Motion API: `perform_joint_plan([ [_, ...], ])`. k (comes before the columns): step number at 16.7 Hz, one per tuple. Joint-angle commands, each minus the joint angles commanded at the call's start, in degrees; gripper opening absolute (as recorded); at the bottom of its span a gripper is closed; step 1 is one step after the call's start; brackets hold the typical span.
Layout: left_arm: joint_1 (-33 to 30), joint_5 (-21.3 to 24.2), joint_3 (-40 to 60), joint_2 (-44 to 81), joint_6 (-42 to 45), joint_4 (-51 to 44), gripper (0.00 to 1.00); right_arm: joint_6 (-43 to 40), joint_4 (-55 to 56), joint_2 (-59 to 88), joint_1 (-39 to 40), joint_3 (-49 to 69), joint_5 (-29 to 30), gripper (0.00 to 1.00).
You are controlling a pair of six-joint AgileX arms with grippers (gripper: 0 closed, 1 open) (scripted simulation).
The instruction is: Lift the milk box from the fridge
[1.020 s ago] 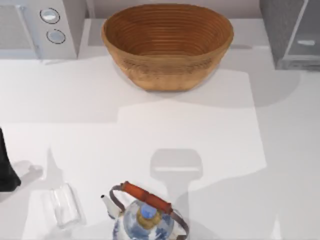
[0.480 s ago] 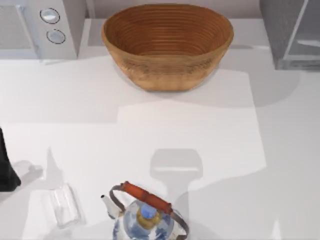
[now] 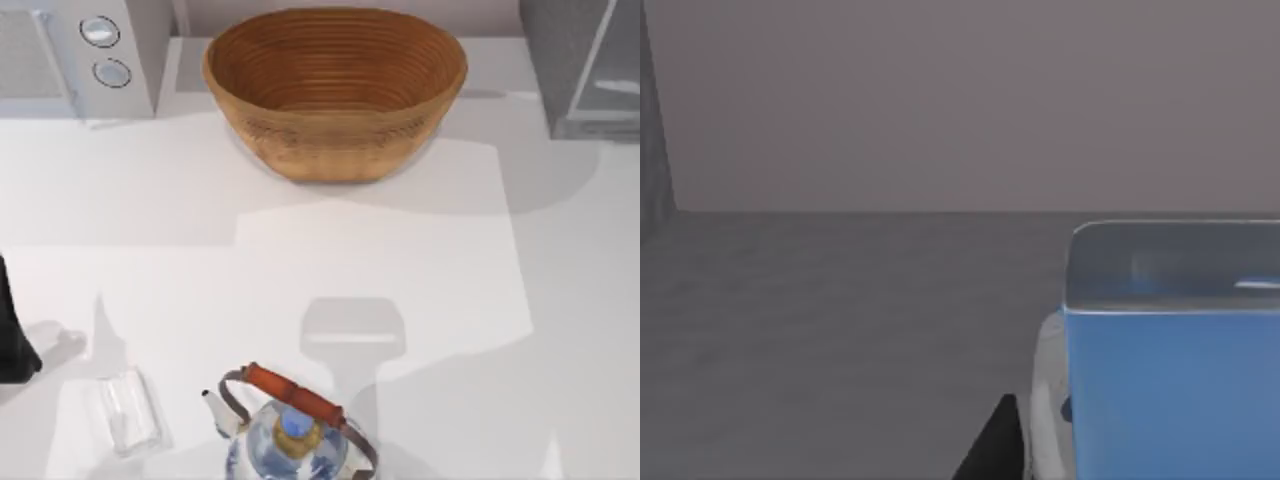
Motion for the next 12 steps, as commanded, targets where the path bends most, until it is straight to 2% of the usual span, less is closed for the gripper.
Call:
perform_joint_plan([
  [12, 0.0, 0.0, 0.0, 0.0, 0.0, 0.0, 1.0, 0.17, -8.3, -8.58, -0.16, -0.19, -0.08, 0.0],
])
